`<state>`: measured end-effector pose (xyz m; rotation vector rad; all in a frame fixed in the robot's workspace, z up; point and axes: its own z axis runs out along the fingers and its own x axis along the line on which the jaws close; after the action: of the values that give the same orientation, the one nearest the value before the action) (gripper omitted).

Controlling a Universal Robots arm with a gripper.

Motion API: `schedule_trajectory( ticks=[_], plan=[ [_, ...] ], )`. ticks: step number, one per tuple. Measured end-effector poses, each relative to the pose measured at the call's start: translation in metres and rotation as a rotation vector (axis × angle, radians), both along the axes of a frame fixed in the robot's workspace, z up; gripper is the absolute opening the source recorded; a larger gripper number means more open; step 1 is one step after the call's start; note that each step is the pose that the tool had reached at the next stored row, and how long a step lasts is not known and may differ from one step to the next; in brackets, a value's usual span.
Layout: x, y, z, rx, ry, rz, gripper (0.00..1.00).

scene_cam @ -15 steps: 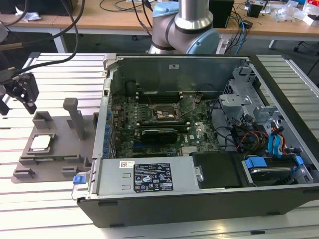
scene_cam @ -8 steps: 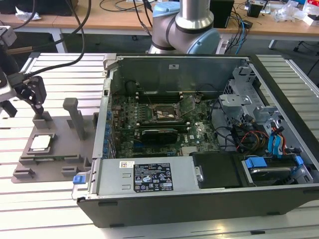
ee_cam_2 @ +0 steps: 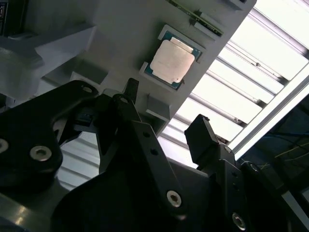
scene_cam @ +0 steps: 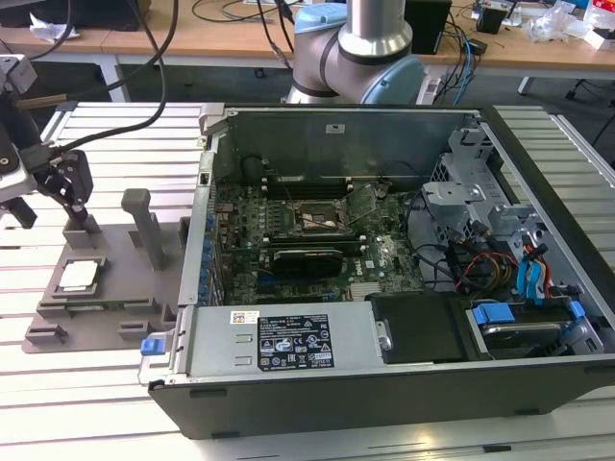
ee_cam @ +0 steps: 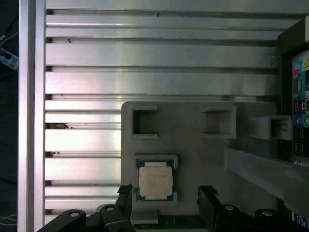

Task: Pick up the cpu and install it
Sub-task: 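Pick up the cpu and move it towards the insertion slot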

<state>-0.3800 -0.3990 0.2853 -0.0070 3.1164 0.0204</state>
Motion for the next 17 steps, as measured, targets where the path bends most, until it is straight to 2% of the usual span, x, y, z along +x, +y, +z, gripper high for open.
schedule_trajectory(
  ticks=[12, 17],
  plan=[
    [0.0003, 0.0, -0.0084, 0.0, 0.0, 0.0, 0.66],
    [0.0004, 0.0, -0.0139, 0.0, -0.0001, 0.0, 0.66]
  ],
)
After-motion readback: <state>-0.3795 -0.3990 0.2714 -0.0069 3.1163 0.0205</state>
